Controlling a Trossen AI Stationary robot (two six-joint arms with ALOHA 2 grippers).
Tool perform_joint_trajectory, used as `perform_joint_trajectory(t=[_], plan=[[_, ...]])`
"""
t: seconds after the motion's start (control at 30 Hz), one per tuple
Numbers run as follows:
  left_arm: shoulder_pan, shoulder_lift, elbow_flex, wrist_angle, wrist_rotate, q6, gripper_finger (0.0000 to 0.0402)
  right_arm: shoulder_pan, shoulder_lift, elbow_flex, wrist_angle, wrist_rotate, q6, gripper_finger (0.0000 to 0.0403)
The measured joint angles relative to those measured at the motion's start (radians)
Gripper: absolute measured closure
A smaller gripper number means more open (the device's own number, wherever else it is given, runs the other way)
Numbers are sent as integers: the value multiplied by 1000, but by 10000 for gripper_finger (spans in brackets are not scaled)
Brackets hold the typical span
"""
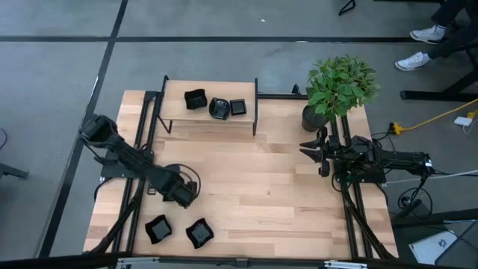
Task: Pick & Place Mini shaped plates
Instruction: Stack the square plate on top of the square plates on the shelf
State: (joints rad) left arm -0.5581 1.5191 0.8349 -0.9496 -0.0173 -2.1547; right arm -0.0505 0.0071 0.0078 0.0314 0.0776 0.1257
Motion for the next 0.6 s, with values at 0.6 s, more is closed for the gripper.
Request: perform_joint_trajectory(t=[0.6], plan=[[259, -149, 3, 221, 8, 230, 399, 0, 0, 0, 0, 0, 0, 300]])
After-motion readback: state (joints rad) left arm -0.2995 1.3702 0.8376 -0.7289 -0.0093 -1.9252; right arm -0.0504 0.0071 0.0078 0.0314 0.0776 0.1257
